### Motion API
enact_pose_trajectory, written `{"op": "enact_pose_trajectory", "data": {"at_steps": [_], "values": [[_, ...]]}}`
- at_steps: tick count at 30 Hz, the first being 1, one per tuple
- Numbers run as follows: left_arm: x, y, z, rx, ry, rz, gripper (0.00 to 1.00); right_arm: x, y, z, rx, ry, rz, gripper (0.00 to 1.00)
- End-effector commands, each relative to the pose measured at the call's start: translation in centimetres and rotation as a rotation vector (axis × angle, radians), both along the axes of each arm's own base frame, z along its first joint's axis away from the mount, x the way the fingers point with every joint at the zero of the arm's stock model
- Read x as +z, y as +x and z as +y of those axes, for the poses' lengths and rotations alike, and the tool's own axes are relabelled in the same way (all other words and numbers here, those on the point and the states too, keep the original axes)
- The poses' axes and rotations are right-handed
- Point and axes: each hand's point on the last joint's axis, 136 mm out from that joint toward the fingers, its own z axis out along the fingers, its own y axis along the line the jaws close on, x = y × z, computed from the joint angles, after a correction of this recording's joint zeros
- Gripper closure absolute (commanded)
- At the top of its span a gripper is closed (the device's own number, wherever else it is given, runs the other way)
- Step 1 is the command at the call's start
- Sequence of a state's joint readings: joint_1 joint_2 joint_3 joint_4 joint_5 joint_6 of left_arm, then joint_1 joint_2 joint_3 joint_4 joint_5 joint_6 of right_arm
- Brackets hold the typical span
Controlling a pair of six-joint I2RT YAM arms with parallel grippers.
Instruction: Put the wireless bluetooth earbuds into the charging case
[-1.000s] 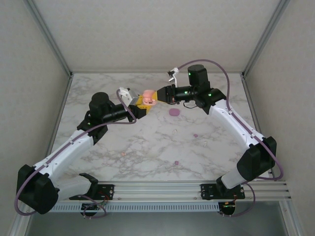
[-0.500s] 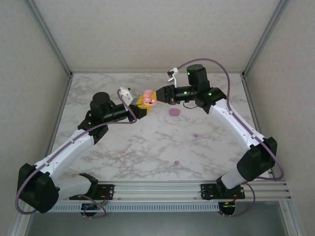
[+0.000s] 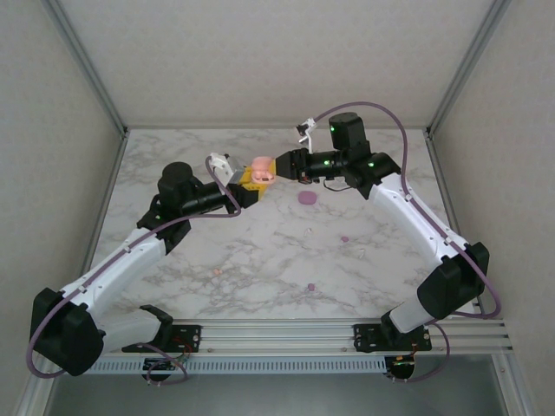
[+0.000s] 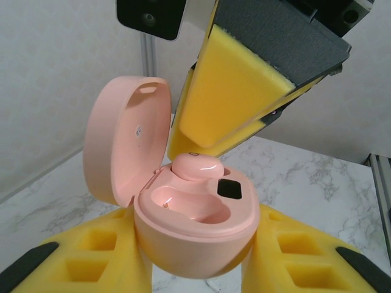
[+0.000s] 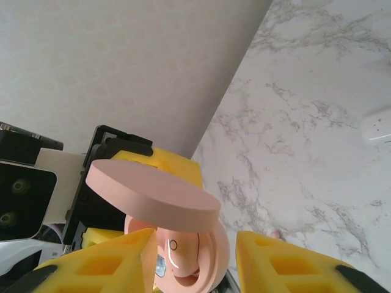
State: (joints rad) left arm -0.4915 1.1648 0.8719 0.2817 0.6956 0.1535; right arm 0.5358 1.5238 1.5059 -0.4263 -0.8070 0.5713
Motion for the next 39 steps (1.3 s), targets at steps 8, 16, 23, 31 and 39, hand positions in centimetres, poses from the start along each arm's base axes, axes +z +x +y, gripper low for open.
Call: {"op": "enact_pose_trajectory", "data": {"at_steps": [8, 16, 23, 31, 39], "values": [[3.0, 1.0, 2.5, 0.194, -0.036, -0.085, 0.9, 3.7, -0.4, -3.8, -0.208, -0.038, -0.19, 0.53], [5.5, 1.6, 5.8, 0.379, -0.023, -0.077, 0.9, -6.9, 0.3, -5.2, -0.303, -0.266, 0.029, 0.56], [9.4, 0.0, 8.6, 0.479, -0.051, -0.11, 0.9, -18.6, -3.0, 0.5, -0.113, -0.471, 0.198, 0.6], [13.0, -2.6, 10.4, 0.501, -0.082, -0.154, 0.89, -26.1, -7.3, 8.6, 0.177, -0.75, 0.094, 0.62], [13.2, -3.3, 10.8, 0.503, -0.064, -0.156, 0.89, -28.3, -10.2, 14.0, 0.376, -0.851, -0.024, 0.61]]}}
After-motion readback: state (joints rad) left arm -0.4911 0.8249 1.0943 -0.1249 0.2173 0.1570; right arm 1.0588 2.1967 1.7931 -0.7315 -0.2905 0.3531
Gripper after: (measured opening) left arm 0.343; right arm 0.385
